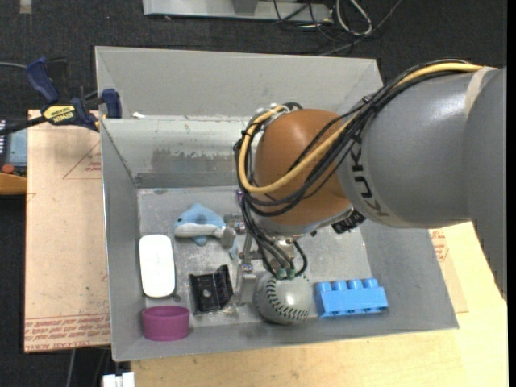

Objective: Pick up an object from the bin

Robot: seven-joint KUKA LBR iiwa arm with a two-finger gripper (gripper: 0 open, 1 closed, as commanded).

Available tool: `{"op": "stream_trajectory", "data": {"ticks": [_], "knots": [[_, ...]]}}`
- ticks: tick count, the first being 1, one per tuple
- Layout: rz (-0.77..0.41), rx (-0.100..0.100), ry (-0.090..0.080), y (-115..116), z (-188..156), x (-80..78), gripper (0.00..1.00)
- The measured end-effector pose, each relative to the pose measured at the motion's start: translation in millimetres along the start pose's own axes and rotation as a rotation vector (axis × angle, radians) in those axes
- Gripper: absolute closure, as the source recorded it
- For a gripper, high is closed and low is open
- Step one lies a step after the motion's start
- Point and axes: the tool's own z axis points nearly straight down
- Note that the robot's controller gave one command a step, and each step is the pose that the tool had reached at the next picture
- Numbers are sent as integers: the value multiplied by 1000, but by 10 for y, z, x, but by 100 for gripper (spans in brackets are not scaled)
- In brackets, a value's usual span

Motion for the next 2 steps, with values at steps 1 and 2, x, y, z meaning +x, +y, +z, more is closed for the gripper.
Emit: {"op": "stream_trajectory", "data": {"ticks": [1, 2], "knots": [[-590, -2, 1, 151, 758, -281, 0], [-617, -3, -4, 123, 713, -300, 0]]}}
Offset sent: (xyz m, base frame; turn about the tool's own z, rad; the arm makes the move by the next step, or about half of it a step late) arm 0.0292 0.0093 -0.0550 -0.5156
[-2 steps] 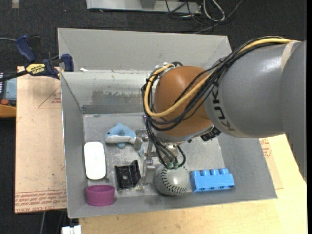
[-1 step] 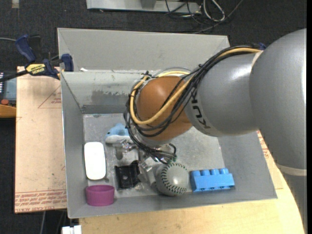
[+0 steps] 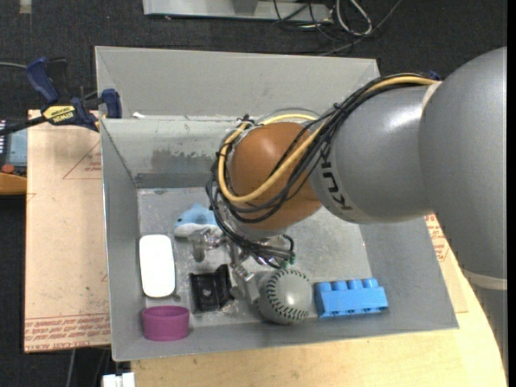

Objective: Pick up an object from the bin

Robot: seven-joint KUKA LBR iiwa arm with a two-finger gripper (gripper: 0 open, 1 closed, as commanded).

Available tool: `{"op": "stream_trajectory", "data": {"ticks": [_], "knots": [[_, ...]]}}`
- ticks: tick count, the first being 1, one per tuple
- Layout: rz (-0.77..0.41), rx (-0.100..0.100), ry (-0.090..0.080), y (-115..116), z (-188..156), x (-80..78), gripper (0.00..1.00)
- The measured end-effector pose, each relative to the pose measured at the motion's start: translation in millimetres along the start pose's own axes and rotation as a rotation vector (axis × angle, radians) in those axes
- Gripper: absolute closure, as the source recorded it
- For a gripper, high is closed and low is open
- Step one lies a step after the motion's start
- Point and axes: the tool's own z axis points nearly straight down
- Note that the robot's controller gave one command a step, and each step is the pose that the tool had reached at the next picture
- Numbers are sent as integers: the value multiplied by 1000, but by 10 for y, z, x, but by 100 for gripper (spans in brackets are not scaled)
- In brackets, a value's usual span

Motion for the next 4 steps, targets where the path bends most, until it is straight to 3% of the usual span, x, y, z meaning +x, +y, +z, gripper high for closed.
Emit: {"op": "stream_trajectory", "data": {"ticks": [1, 2, 3, 4], "knots": [[-331, -2, 4, 137, 20, 63, 0], [-292, -1, -7, 161, 331, 55, 0], [-661, 2, -13, 102, 296, 37, 100], [-660, 2, -13, 102, 296, 37, 100]]}}
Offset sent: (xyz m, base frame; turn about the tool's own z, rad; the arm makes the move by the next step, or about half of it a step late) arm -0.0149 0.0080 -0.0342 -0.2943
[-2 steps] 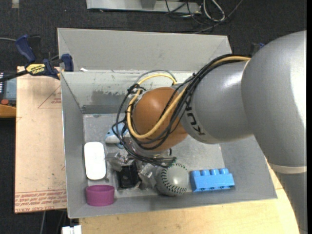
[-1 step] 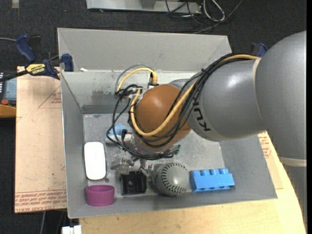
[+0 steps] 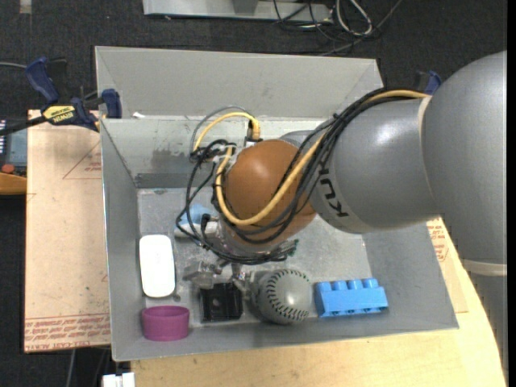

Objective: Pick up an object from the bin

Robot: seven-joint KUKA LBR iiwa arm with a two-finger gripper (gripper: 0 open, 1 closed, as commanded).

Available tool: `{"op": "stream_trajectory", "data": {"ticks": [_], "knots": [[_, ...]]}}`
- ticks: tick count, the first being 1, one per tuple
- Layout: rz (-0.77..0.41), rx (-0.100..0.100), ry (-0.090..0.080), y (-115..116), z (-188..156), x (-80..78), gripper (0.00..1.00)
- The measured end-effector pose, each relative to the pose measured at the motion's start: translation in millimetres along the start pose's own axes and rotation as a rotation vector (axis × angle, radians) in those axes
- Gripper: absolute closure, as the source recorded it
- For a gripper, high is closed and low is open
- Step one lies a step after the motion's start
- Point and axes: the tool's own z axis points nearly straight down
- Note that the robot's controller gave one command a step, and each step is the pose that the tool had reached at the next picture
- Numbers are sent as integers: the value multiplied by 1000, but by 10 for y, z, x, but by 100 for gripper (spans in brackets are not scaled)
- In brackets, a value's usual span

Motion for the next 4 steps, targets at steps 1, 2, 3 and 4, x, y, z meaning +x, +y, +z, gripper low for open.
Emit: {"op": "stream_trajectory", "data": {"ticks": [1, 2, 3, 4], "knots": [[0, -3, 2, 9, -72, 3, 100], [1, -4, 3, 13, -160, 6, 100], [2, -5, 3, 13, -253, 4, 100], [2, -5, 3, 13, -346, 3, 100]]}}
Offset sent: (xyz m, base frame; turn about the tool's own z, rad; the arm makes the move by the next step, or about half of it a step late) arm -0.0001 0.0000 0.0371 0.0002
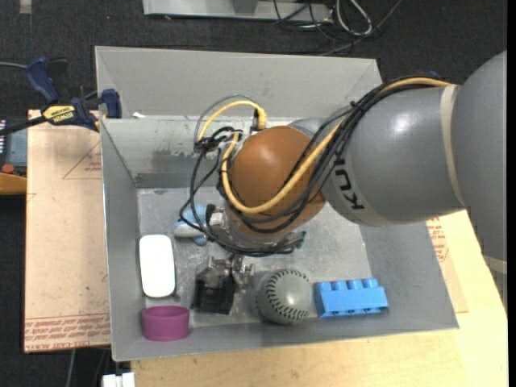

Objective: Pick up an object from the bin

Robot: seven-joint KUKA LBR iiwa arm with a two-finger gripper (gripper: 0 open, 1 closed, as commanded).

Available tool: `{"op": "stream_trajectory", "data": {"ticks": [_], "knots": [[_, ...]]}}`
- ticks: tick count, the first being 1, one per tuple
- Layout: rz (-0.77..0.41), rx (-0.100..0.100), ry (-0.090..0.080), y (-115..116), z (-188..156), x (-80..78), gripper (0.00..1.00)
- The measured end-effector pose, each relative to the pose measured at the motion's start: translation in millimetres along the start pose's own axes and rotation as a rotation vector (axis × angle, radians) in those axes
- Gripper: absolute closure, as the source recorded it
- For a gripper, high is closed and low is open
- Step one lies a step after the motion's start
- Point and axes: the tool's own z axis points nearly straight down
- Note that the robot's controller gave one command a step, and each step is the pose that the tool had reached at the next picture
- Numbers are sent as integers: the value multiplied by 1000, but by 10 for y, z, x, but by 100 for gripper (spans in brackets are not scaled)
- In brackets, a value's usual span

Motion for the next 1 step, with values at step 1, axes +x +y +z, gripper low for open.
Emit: {"op": "stream_trajectory", "data": {"ticks": [1], "knots": [[1, 1, -1, -2, -75, -3, 100]]}}
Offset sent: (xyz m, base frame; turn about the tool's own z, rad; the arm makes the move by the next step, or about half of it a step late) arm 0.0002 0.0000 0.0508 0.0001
